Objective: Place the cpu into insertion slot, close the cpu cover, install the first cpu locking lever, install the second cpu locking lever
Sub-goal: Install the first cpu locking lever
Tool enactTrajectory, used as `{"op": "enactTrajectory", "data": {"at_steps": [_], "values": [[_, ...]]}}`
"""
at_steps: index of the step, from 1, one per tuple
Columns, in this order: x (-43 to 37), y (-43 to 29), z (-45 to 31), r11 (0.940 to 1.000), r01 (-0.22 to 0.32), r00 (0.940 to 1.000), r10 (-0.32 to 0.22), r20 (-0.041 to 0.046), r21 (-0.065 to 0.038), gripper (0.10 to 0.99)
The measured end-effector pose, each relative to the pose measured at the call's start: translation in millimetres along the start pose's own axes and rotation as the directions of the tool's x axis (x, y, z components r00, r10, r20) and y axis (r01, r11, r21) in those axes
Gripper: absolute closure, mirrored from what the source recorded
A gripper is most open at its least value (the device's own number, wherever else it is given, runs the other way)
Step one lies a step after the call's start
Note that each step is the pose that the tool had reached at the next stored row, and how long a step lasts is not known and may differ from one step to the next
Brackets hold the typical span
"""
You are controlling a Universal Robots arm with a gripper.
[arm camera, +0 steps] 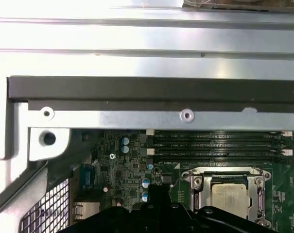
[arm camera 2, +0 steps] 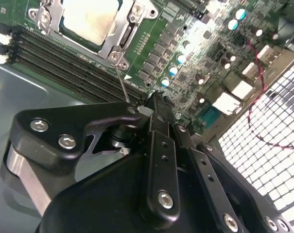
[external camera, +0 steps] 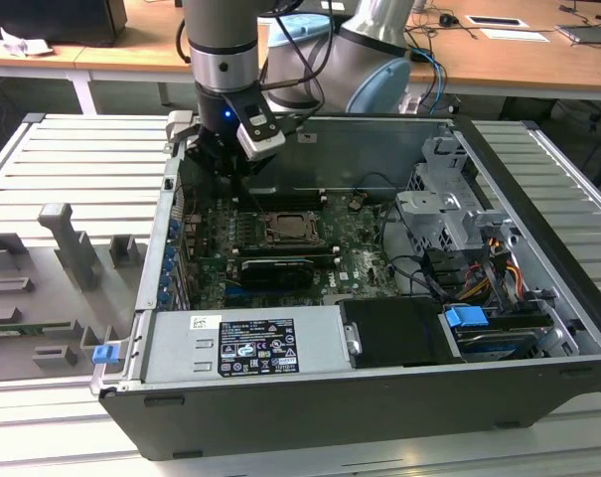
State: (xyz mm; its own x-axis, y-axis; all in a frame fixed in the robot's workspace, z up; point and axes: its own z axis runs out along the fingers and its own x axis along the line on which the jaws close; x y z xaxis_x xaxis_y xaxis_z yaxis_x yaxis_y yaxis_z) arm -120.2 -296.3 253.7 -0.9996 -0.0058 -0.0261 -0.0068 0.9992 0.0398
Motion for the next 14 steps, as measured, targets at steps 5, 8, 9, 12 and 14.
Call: {"op": "enactTrajectory", "data": {"at_steps": [5, 8, 9, 12, 14], "values": [[-5.0, 4.8, 1.2, 1.0, 0.0, 1.0, 0.0, 0.0, 0.0, 0.98], [-16.4, 5.4, 1.5, 1.0, 0.0, 1.0, 0.0, 0.0, 0.0, 0.98], [-19.1, 5.6, 1.6, 1.0, 0.0, 1.0, 0.0, 0.0, 0.0, 0.98], [-27.6, 6.8, 2.2, 1.0, 0.0, 1.0, 0.0, 0.0, 0.0, 0.98], [-35.8, 7.8, 3.7, 1.0, 0.0, 1.0, 0.0, 0.0, 0.0, 0.98]]}}
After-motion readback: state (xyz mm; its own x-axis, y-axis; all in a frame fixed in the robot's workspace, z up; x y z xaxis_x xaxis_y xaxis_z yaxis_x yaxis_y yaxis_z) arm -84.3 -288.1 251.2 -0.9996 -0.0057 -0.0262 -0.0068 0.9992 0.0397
